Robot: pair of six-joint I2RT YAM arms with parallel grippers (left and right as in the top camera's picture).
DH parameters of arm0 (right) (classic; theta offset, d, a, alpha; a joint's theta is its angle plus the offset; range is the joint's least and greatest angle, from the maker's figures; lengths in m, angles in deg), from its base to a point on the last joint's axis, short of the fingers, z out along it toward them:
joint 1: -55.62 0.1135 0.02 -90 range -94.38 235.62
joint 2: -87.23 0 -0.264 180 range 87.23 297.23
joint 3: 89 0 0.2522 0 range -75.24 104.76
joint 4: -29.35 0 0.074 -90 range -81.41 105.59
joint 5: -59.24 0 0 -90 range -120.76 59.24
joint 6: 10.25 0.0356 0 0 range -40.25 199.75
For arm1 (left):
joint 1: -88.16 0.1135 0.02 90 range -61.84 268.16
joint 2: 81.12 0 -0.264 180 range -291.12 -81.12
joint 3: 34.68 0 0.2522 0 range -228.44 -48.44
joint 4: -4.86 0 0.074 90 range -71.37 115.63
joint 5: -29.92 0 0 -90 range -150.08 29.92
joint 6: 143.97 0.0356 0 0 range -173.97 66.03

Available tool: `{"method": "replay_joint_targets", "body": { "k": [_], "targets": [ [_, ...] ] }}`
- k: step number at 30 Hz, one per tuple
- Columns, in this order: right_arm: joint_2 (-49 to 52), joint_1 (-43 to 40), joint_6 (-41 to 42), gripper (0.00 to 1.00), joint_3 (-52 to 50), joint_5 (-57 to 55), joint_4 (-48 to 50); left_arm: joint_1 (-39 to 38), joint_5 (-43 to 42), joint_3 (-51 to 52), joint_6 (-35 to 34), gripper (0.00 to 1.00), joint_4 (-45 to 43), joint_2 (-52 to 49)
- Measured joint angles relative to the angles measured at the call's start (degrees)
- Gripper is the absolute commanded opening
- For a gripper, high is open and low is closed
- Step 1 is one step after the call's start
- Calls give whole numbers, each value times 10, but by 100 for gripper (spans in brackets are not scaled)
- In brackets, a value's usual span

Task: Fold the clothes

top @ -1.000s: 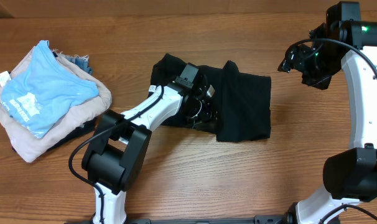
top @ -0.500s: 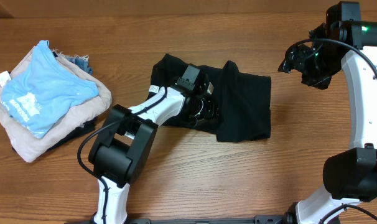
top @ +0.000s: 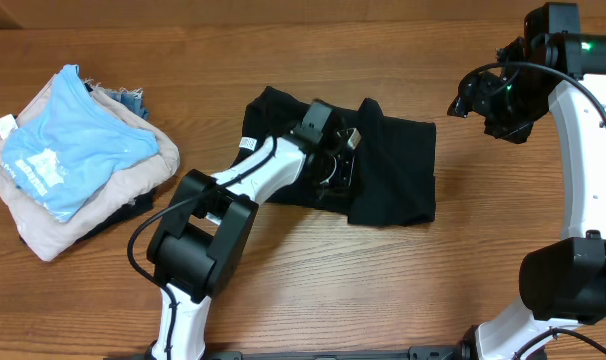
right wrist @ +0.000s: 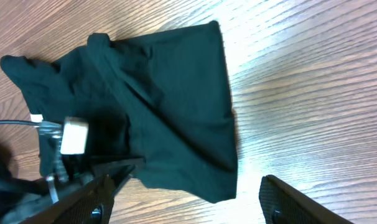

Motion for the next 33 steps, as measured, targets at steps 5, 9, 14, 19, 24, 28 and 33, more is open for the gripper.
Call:
{"method": "replay_joint_targets", "body": {
  "k": [5, 9, 14, 19, 24, 28, 33],
  "targets": [
    [0, 0, -2, 80, 0, -5, -11, 21, 43, -80, 52, 4, 70, 0],
    [0, 0, -2, 70, -23, -20, -21, 27, 80, -94, 82, 6, 94, 0],
    [0, 1, -9, 56, -136, -14, -4, 26, 94, -94, 103, 37, 108, 0],
    [2, 15, -36, 55, -234, 35, 39, 25, 98, -94, 106, 38, 129, 0],
    [3, 54, -43, 27, -324, 64, 101, 21, 100, -94, 113, 4, 134, 0],
    [3, 69, -20, 10, -409, 68, 201, 21, 100, -94, 115, 4, 136, 0],
    [3, 69, 14, 6, -466, 28, 230, 26, 99, -109, 120, 38, 151, 0]
  ]
}}
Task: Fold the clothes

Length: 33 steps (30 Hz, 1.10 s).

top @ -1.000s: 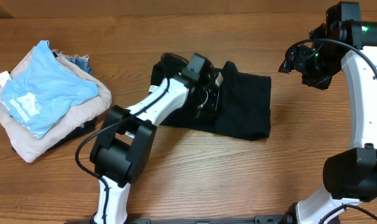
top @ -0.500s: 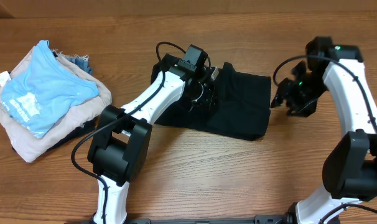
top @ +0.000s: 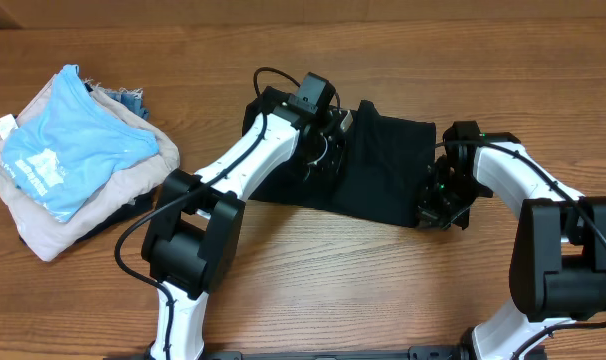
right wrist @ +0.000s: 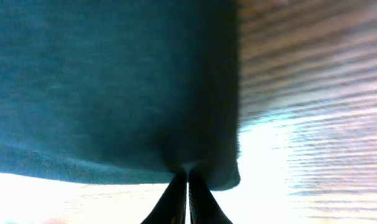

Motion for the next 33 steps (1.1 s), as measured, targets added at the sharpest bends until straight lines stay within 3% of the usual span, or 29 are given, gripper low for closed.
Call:
{"method": "replay_joint_targets", "body": {
  "k": [2, 4, 9, 10, 12, 14, 22, 24, 33],
  "targets": [
    [0, 0, 2, 6, 0, -7, 1, 6, -4, -20, 14, 50, -15, 0],
    [-1, 0, 2, 6, 0, -13, 1, 14, -7, -47, 24, 56, -51, 0],
    [-25, 0, 4, 9, 0, -17, 8, 20, 5, -60, 33, 58, -125, 0],
    [-32, 0, 7, 23, 0, -18, 11, 20, 9, -60, 35, 58, -127, -1],
    [-35, 0, 9, 38, 0, -19, 13, 20, 19, -60, 41, 58, -138, -9],
    [-35, 0, 10, 40, 0, -18, 20, 20, 19, -61, 42, 58, -152, -33],
    [-35, 0, -22, 39, 0, 51, 79, 18, 10, -61, 42, 50, -181, -100],
    [-35, 0, -26, 35, 0, 61, 87, 13, 8, -61, 43, 49, -195, -102],
    [-35, 0, -32, 30, 0, 66, 117, 4, 21, -61, 47, 30, -256, -107]
  ]
}}
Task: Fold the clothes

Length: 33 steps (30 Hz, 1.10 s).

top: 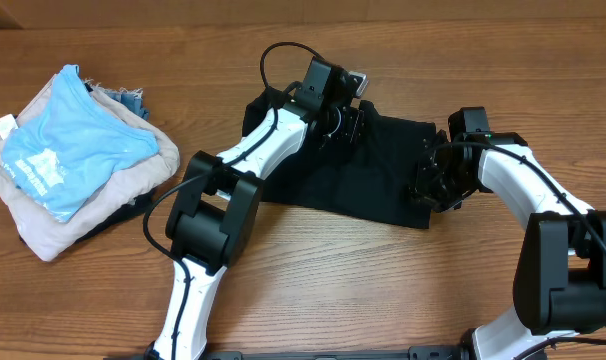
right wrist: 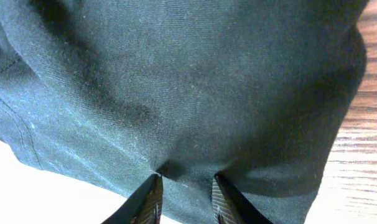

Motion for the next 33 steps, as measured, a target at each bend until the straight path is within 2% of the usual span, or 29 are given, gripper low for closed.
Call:
{"method": "replay_joint_targets", "body": {
  "k": [6, 7, 9, 11, 13, 16, 24, 25, 26, 27, 29, 31, 33],
  "targets": [
    [0, 0, 0, 30, 0, -10, 4, -6, 15, 0, 10, 24, -28, -15],
    [0, 0, 0, 30, 0, -12, 4, -7, 16, 0, 10, 21, -33, -15],
    [0, 0, 1, 30, 0, -18, 5, -9, 18, 0, 12, 5, -46, -15],
    [0, 0, 1, 29, 0, -21, 7, -10, 22, 0, 16, 4, -50, -15],
    [0, 0, 2, 21, 0, -28, 7, -11, 24, 0, 16, 4, -49, -15],
    [0, 0, 17, 17, 0, -59, 6, -8, 24, 0, 13, 4, -45, -15],
    [0, 0, 53, 17, -30, -110, 9, 67, 17, -41, 2, 4, 10, -15],
    [0, 0, 55, 20, -30, -112, 9, 77, 16, -46, 2, 26, 12, -15],
    [0, 0, 55, 23, -30, -113, 8, 82, 14, -49, 2, 44, 12, -15],
    [0, 0, 56, 23, -30, -115, 9, 88, 7, -52, 2, 54, 14, -15],
    [0, 0, 57, 23, -30, -116, 8, 91, -15, -62, -3, 56, 18, -15],
    [0, 0, 56, 24, -29, -116, 3, 90, -42, -76, -5, 51, 35, -15],
    [-5, 0, 45, 32, -29, -111, 4, 87, -66, -95, -6, 49, 86, -15]
  ]
}}
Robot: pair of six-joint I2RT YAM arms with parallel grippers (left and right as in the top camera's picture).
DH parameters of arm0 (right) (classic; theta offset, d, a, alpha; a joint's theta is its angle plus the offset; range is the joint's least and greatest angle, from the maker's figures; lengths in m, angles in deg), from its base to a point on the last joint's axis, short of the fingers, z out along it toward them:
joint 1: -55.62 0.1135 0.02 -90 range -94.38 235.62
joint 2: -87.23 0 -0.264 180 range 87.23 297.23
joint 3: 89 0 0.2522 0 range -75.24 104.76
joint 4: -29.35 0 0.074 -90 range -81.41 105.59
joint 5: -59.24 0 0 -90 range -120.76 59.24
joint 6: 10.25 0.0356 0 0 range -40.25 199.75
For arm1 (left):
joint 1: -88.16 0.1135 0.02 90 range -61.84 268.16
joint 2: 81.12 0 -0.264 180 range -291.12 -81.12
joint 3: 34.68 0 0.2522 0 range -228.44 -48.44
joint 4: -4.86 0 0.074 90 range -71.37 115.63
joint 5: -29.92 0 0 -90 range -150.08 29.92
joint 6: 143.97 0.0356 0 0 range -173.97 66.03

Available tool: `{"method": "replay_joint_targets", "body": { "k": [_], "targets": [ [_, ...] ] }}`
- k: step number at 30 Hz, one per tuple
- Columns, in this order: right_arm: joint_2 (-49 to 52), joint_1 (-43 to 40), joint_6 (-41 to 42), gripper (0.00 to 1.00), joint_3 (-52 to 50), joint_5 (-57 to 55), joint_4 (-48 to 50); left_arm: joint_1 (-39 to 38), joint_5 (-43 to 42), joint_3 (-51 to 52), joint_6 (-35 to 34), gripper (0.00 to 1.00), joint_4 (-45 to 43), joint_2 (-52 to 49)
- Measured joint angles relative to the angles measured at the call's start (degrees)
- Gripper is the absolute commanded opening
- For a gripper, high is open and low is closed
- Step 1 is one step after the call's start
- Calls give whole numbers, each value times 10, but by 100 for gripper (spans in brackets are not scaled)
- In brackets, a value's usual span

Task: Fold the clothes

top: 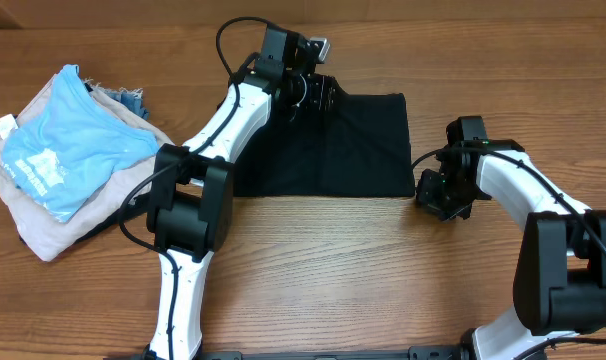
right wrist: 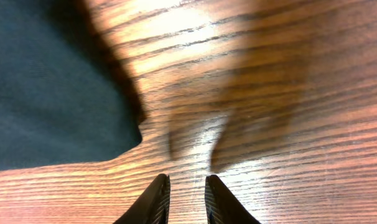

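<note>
A black garment (top: 333, 150) lies spread flat as a rough rectangle on the wooden table (top: 383, 280). My left gripper (top: 318, 95) is at the garment's far edge, towards its left end; the overhead view does not show how its jaws stand. My right gripper (top: 435, 195) hovers over bare wood just right of the garment's near right corner. In the right wrist view the right gripper (right wrist: 185, 180) is open a little with nothing between its fingers, and the garment's corner (right wrist: 45, 93) lies to their left.
A pile of clothes, light blue (top: 63, 150) on top of beige, sits at the table's left end. Both arms' bases stand at the near edge.
The right gripper has left the cloth and now stands over wood beside the near right corner. The left gripper has moved to the far left. The garment lies flatter and further left.
First the garment was bunched, with the left gripper at its middle and the right gripper open, high at the far right. Then the right gripper was shut on the near right corner. Later both grippers were on the stretched cloth. Now it lies flat, and the right gripper is off it.
</note>
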Motion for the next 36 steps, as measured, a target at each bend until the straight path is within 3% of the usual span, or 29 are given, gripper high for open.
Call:
{"method": "replay_joint_targets", "body": {
  "k": [2, 6, 9, 14, 15, 19, 25, 29, 30, 33, 35, 36],
  "targets": [
    [-18, 0, -14, 38, 2, 11, 7, 0, -12, -10, -1, 49, 51, 0],
    [-67, 0, -24, 40, 19, 32, 37, -1, -17, -16, -1, 46, 154, 0],
    [-69, 1, -25, 39, 22, 58, 66, -13, 2, 6, 0, 46, 136, 0],
    [-46, 25, -18, 30, 22, 80, 123, -59, 41, 38, 13, 7, 82, 0],
    [-34, 32, -17, 27, 22, 81, 130, -67, 54, 38, 21, 4, 79, 0],
    [18, 51, -12, 14, 22, 89, 155, -78, 75, 38, 35, 4, 83, 0],
    [24, 50, 32, 11, 18, 32, 141, -58, 78, 37, 28, 12, 119, 0],
    [24, 50, 49, 11, 4, 2, 134, -27, 79, 11, 25, 44, 198, 0],
    [24, 50, 51, 11, 4, -1, 133, -21, 80, 5, 24, 46, 211, 0],
    [24, 50, 55, 11, 4, -7, 128, -3, 83, -2, 17, 35, 238, 0],
    [24, 49, 55, 11, 4, -10, 119, -2, 83, -3, 17, 34, 253, 0],
    [24, 48, 55, 13, 4, -11, 110, -3, 84, -7, 17, 38, 270, 0]
  ]
}}
